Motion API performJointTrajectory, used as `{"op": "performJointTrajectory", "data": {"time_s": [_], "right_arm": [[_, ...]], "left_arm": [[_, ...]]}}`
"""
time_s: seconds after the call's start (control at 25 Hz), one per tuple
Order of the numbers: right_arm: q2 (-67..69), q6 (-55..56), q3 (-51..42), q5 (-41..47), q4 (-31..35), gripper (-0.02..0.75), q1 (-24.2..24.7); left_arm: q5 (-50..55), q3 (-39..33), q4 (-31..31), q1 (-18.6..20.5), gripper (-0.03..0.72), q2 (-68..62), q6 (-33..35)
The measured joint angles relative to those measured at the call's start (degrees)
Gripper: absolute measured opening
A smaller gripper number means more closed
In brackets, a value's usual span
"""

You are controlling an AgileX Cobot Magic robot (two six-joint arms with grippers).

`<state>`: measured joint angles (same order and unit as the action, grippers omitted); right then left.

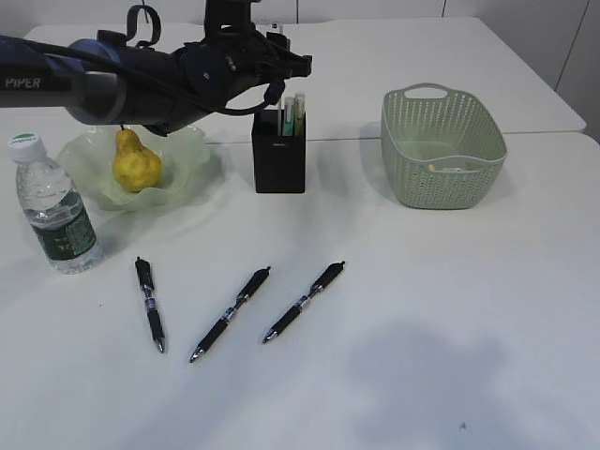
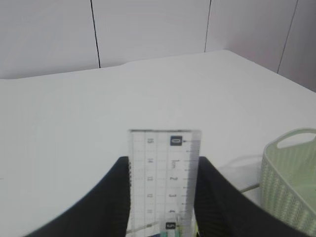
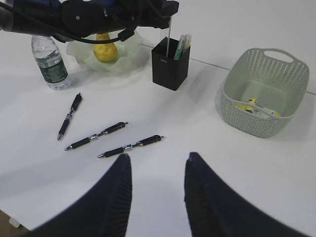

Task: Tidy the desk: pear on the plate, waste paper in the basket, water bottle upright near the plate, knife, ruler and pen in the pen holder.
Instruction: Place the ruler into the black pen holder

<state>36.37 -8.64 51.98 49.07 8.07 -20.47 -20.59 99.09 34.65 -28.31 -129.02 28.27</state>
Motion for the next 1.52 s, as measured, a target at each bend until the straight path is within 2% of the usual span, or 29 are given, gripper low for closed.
{"op": "performJointTrajectory", "data": {"time_s": [1.52], "right_arm": [[0.00, -0.04, 0.00, -0.35, 0.00, 0.299, 0.00]], "left_arm": [[-1.64, 0.00, 0.11, 0.00, 0.275, -3.83, -0.21]]}}
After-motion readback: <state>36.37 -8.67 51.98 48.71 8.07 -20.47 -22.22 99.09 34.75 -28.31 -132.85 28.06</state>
